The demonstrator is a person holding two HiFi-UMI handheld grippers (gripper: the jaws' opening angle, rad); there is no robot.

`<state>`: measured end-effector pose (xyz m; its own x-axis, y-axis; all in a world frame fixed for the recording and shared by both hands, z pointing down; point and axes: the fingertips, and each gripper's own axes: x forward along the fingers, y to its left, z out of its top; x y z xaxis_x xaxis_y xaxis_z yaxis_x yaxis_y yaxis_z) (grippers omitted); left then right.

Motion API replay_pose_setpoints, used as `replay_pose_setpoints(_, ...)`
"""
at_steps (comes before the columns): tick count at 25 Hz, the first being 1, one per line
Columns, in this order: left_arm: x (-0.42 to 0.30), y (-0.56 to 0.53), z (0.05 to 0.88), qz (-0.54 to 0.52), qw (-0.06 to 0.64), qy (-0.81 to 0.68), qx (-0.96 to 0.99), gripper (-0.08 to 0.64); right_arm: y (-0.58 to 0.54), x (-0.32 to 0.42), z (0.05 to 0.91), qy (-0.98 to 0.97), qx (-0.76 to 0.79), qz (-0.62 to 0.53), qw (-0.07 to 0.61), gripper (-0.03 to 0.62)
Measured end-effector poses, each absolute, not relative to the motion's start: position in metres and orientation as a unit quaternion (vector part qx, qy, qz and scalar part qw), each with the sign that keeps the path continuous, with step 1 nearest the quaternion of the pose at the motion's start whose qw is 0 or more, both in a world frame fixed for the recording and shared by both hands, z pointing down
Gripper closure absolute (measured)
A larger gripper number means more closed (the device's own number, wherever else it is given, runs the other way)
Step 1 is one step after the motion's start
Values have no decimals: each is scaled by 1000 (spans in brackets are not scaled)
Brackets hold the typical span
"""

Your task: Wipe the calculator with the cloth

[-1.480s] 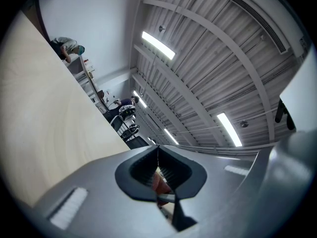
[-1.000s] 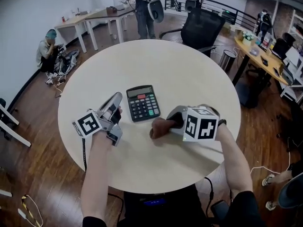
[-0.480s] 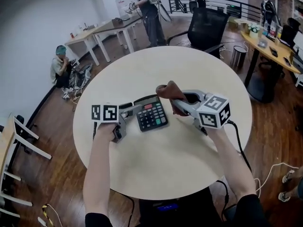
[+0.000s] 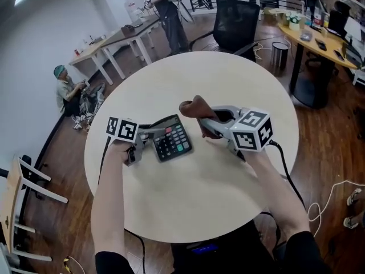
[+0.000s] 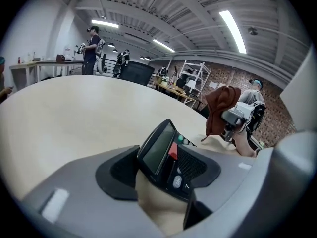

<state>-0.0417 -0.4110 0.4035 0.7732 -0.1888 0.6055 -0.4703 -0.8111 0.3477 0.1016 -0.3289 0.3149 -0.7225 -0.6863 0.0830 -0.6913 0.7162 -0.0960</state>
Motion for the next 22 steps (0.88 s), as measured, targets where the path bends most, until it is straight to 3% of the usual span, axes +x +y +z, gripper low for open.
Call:
replay_pose_setpoints(1, -43, -411, 401, 272, 253, -183, 910, 318, -328, 102, 315, -926, 373, 61, 21, 508)
replay_pose_setpoints(3, -46, -411, 389, 219, 272, -188, 918, 404, -328, 102, 315, -925, 374, 65, 18, 508)
replay_pose_setpoints(6, -51, -403, 365, 106, 275, -184, 938, 474, -328, 105, 314, -924, 375, 75, 12, 508)
replay_pose_setpoints(13, -59, -365, 331, -58, 237, -167, 955, 502, -321, 97, 318, -934, 345, 93, -15, 508)
replay_pose_setpoints(22, -42, -309, 290, -253, 376, -2, 892, 501, -320, 64, 255, -973, 220, 28, -58, 508)
